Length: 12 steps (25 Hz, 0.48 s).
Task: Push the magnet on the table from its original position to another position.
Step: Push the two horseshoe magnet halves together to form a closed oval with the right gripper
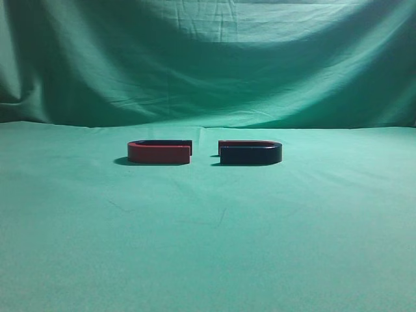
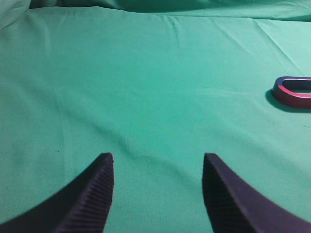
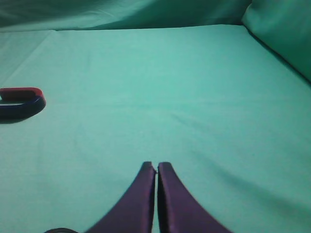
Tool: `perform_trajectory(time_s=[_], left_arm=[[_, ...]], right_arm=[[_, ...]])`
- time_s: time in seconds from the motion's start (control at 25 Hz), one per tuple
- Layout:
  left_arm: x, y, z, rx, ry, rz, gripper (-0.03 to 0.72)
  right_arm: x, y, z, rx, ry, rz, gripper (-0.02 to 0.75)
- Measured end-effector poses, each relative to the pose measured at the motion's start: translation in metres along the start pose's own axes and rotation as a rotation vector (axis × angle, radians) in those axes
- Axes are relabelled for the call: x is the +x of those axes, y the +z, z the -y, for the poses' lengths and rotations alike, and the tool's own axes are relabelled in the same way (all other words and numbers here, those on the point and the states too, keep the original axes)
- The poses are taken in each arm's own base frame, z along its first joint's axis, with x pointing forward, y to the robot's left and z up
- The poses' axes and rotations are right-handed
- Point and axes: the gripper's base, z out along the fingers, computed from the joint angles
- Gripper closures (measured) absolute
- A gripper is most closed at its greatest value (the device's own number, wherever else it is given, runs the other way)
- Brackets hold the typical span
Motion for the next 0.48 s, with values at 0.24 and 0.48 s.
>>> perform_trajectory(time_s=[0.24, 0.48], left_arm=[[0.0, 0.0, 0.0, 0.0, 0.0, 0.0, 0.316], [0.0, 0.0, 0.0, 0.0, 0.0, 0.0, 0.316]], right_arm=[[0.0, 0.0, 0.0, 0.0, 0.0, 0.0, 0.738], [0.0, 0.0, 0.0, 0.0, 0.0, 0.0, 0.738]])
